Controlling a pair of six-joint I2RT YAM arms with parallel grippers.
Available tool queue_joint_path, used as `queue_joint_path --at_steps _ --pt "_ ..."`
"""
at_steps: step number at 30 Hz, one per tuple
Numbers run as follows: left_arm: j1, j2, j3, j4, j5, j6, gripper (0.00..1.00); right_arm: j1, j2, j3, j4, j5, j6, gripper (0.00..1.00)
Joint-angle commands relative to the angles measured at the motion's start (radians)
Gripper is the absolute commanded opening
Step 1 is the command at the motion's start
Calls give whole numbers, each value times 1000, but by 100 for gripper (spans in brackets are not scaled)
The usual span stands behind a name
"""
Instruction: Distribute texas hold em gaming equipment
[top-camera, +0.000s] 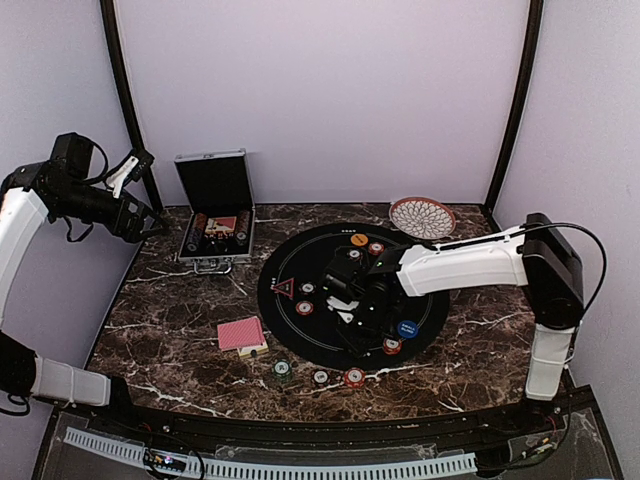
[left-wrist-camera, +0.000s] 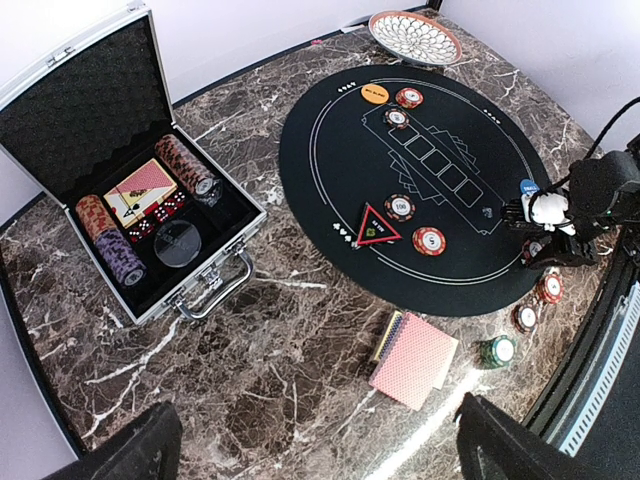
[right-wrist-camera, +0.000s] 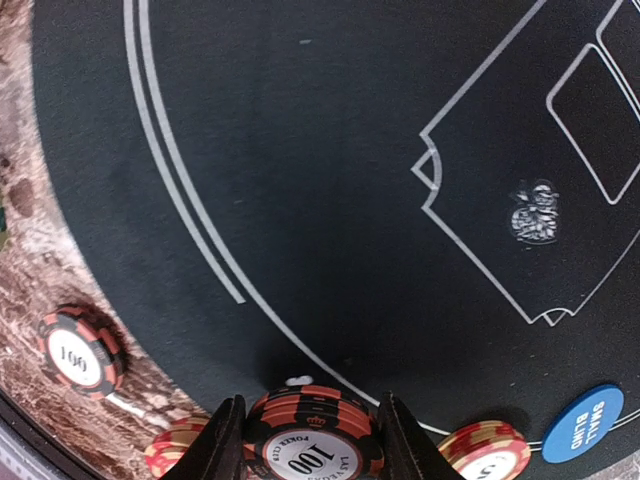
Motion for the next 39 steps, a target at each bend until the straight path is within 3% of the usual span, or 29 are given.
queue_joint_path --at_steps 1,13,27,39 --pt "-3 -18 23 -24 19 6 99 -31 -47 -11 33 29 18 21" --pt "-2 -20 19 -24 19 10 99 -161 -87 -21 37 101 31 20" --pt "-2 -21 17 -26 22 13 99 -390 -191 -188 90 175 79 20" --pt "-1 -21 16 -25 23 12 99 -456 -201 -265 134 190 102 23"
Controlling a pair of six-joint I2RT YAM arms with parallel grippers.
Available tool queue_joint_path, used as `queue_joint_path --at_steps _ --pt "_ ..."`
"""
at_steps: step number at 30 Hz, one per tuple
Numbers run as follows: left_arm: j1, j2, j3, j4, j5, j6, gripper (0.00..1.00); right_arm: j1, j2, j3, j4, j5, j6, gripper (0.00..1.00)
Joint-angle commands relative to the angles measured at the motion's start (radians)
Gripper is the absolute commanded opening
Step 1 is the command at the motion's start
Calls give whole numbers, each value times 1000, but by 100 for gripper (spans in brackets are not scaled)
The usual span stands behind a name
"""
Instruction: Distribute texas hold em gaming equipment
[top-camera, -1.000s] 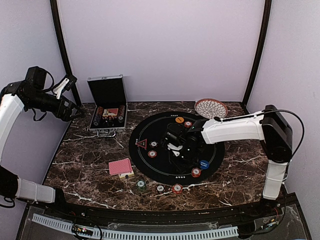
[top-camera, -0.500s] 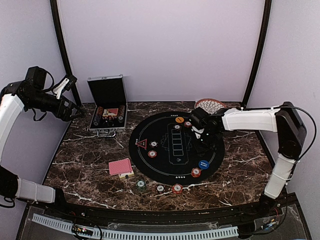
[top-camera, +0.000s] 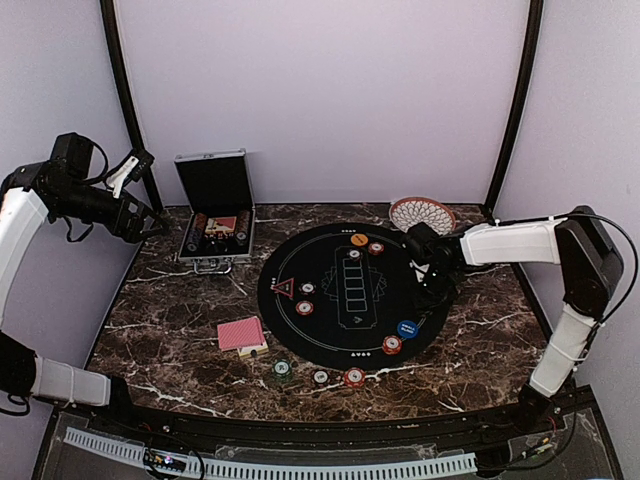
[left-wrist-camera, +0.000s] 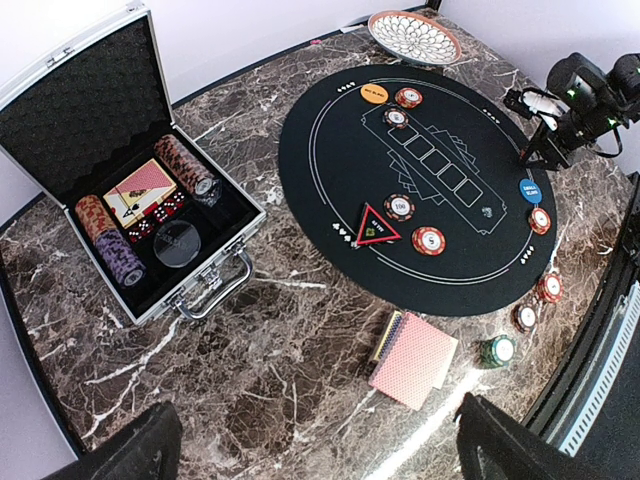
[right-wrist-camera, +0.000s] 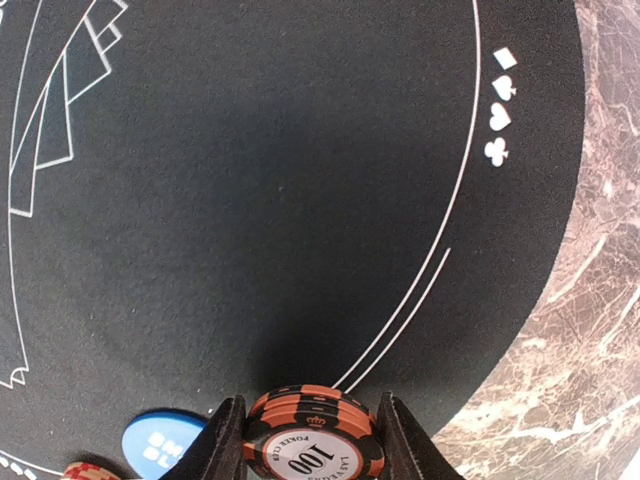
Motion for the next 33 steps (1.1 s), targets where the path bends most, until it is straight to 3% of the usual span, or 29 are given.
queue_joint_path --at_steps 1,6,9,20,26,33 --pt "-1 -21 16 -25 22 10 99 -12 -19 -13 47 13 16 23" --pt "-3 -25 14 -25 19 14 99 -19 -3 -25 62 3 22 45" --pt "-2 -25 12 -25 19 15 99 -20 7 -27 67 1 23 52" --pt "-2 -26 8 -22 17 14 99 4 -48 52 15 18 18 58" --pt "-2 -22 6 -19 18 9 99 228 -35 246 -67 7 -5 69" --pt "-2 -23 -1 -14 20 6 99 493 124 466 -87 -83 -109 81"
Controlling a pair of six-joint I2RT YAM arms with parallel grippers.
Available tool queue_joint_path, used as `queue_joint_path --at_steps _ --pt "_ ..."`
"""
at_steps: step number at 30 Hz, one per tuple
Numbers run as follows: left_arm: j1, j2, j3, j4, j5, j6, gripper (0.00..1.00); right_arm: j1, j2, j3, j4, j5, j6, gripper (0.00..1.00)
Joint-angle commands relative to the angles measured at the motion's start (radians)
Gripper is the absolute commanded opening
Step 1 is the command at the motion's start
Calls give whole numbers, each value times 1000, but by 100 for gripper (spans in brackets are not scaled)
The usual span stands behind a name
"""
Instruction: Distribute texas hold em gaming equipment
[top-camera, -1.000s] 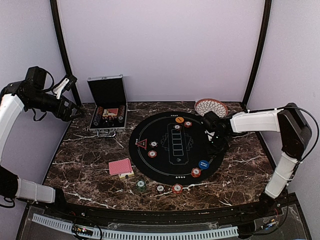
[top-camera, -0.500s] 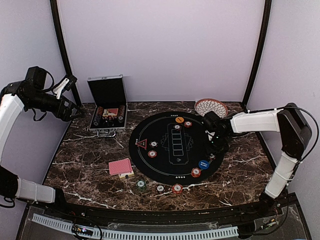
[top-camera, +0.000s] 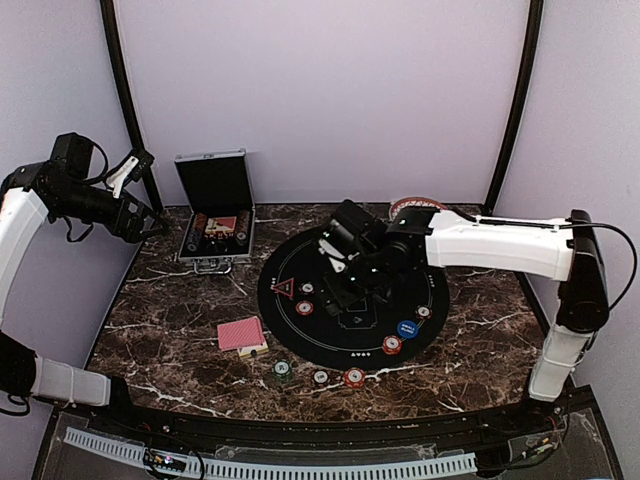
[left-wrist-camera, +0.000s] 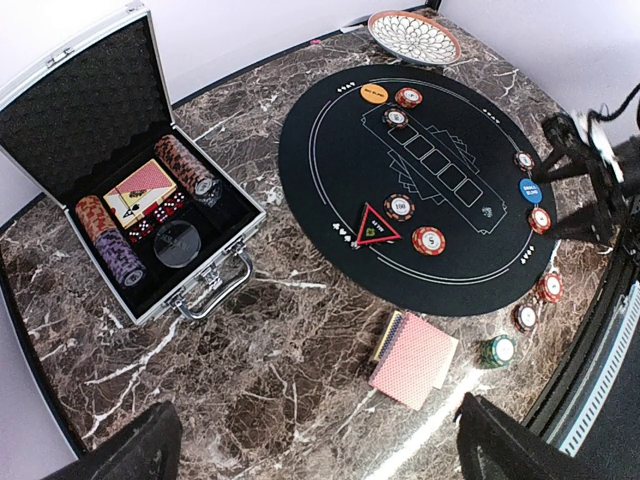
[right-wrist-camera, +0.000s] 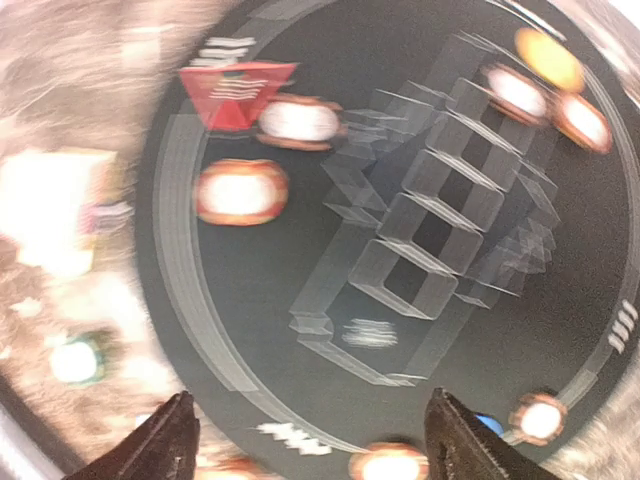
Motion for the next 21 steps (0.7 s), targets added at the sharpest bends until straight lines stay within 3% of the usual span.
queue_joint_path --at_steps 1,9,21 --pt "-2 -24 -1 -14 18 5 99 127 120 101 -37 -80 -91 82" --pt "-2 -29 -1 -15 22 5 99 254 260 231 -34 -194 -178 84" --pt "-3 -52 -38 -9 23 10 99 276 364 292 -41 -248 -222 80"
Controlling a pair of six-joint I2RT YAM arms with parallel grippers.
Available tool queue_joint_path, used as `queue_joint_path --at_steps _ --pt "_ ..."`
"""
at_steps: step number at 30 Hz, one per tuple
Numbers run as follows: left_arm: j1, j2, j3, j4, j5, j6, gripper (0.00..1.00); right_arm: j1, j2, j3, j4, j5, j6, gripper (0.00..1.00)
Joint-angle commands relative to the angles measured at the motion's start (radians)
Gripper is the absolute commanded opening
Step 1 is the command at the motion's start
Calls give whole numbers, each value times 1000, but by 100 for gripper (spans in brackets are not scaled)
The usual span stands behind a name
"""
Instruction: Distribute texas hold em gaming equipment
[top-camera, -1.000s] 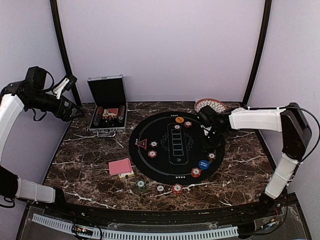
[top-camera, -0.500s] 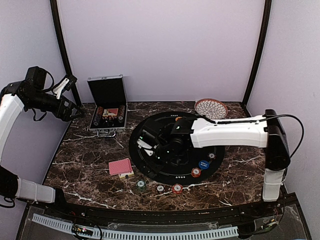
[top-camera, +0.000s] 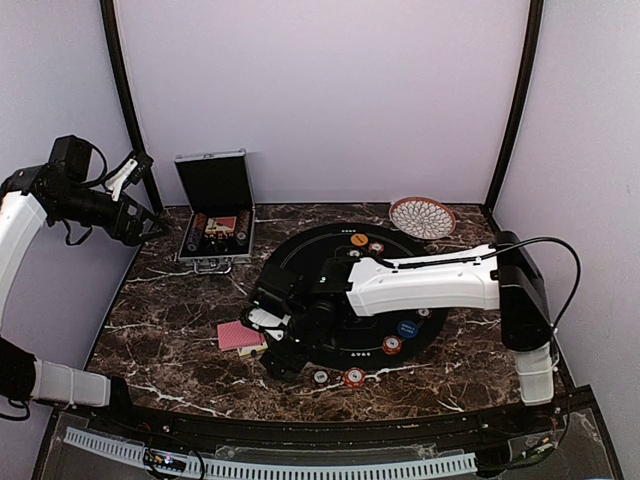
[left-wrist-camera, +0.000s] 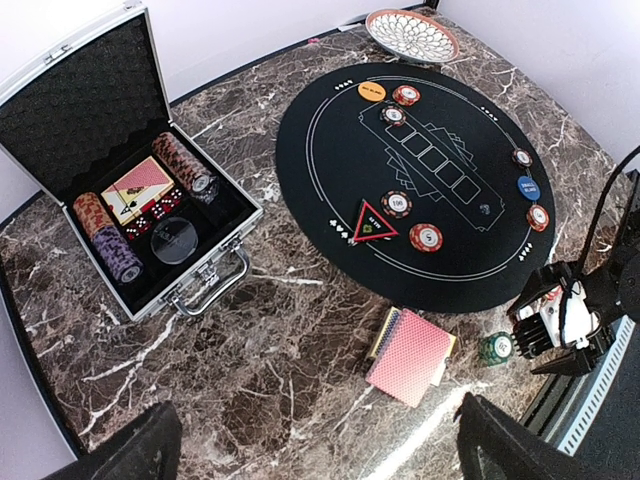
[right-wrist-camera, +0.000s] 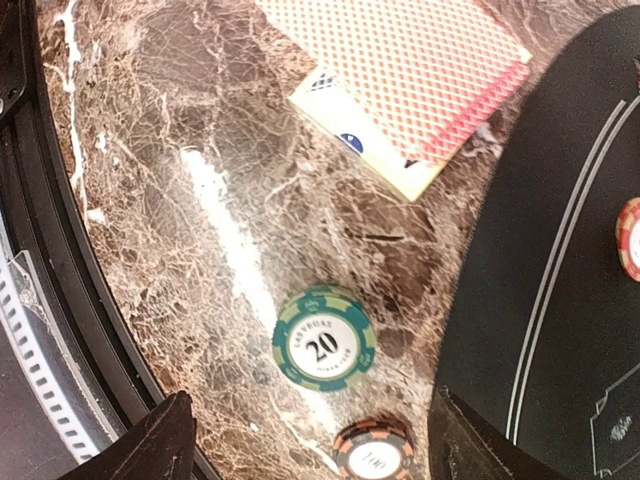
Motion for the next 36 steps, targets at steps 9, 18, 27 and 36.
queue_joint_path --at_steps 9,18,27,36 --pt "-1 -34 -31 -18 28 9 99 10 79 69 -15 -23 -36 74" --pt "-3 -34 -29 -18 23 13 99 10 94 64 -11 -30 -35 65" --pt "-2 -23 -26 -15 18 14 99 15 98 52 1 -38 -28 61" --pt "-1 -21 -22 -15 18 12 99 18 111 57 2 -31 -22 56"
